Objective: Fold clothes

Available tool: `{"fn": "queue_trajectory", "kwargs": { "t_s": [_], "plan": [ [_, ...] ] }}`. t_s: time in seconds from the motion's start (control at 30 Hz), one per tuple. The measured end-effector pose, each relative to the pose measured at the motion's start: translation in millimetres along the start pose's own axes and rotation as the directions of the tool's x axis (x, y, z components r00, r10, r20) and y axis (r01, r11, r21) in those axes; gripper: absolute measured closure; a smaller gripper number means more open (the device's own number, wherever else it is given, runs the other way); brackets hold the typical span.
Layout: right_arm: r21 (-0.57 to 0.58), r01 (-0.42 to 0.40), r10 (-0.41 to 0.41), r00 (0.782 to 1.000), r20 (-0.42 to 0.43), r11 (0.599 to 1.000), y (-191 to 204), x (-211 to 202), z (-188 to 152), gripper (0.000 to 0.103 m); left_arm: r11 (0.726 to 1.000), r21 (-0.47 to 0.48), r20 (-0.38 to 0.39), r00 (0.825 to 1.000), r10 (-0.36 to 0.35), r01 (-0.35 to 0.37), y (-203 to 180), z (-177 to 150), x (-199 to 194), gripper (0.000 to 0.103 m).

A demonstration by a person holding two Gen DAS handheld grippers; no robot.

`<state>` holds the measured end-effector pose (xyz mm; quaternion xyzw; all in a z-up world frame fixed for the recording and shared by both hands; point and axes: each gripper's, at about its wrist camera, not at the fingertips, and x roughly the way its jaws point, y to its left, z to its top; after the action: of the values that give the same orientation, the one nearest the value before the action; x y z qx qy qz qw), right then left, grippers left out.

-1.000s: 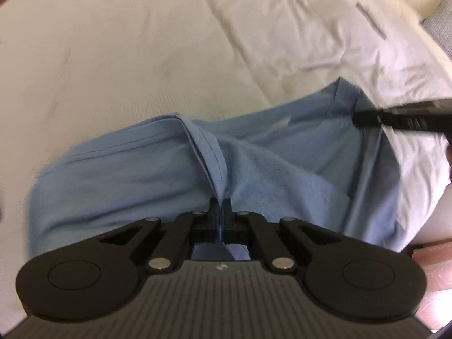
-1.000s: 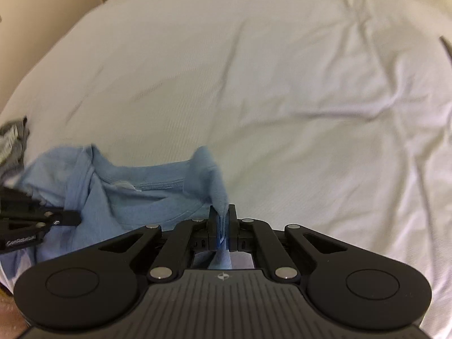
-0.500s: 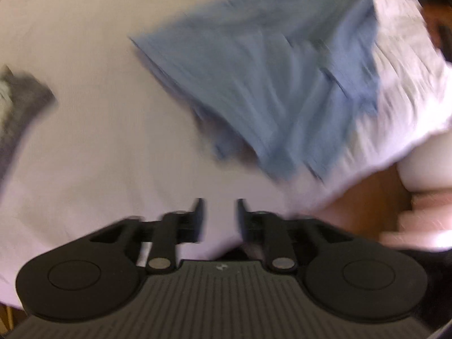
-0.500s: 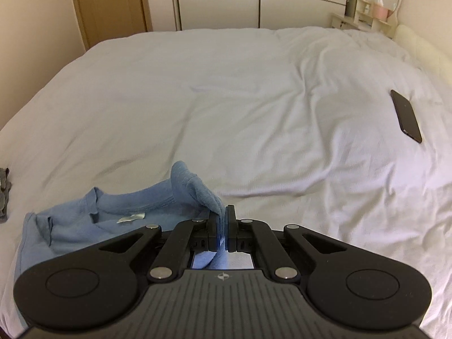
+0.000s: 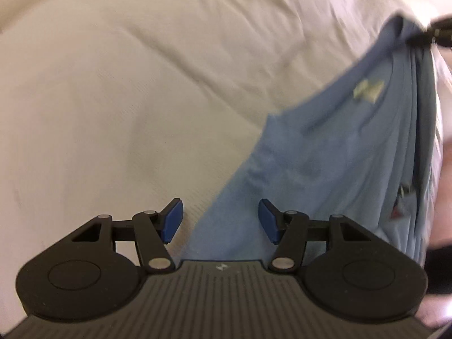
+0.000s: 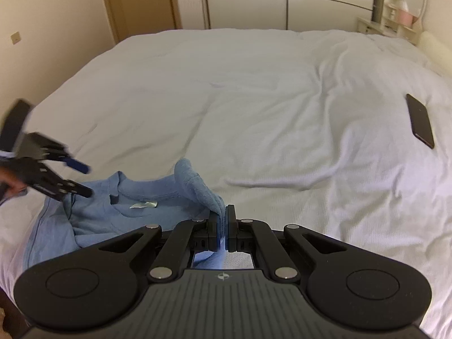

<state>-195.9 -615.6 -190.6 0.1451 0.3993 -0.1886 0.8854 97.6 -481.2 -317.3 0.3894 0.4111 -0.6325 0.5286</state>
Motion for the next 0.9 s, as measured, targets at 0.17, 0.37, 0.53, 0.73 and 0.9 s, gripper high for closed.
{"fn": "queue_trajectory", "kwargs": {
  "t_s": [0.17, 0.37, 0.53, 0.73, 0.9],
  "plan": [
    [-0.013, -0.053, 0.052, 0.998, -0.017, 0.999, -11.2, 4.4, -2.7, 0.103, 1.000, -0.019, -0.047, 0.999, -0.006, 0.005, -11.3, -10.0, -18.1, 0.103],
    [-0.018, -0.085, 0.084, 0.996, -0.027, 0.996, -26.6, -2.2, 5.5, 0.103, 0.973, -0.136, 0.133, 0.970, 0.203, -0.185, -31.1, -8.4, -115.8, 0.103],
    [-0.034, -0.084, 0.085, 0.995, 0.048, 0.996, -33.3, -27.0, 47.4, 0.103, 0.947, -0.173, 0.254, 0.916, 0.309, -0.272, -28.5, 25.3, -180.4, 0.103],
    [-0.119, -0.001, 0.018, 0.991, 0.135, 0.993, -41.5, -1.8, 129.2, 0.103, 0.933, -0.223, 0.290, 0.894, 0.341, -0.283, 25.9, 77.3, -179.2, 0.103],
    [-0.187, 0.118, -0.083, 0.979, 0.186, 0.975, -55.4, 82.9, 202.7, 0.099, 0.906, -0.316, 0.264, 0.891, 0.369, -0.282, 86.8, 98.4, -130.6, 0.088]
  ]
}}
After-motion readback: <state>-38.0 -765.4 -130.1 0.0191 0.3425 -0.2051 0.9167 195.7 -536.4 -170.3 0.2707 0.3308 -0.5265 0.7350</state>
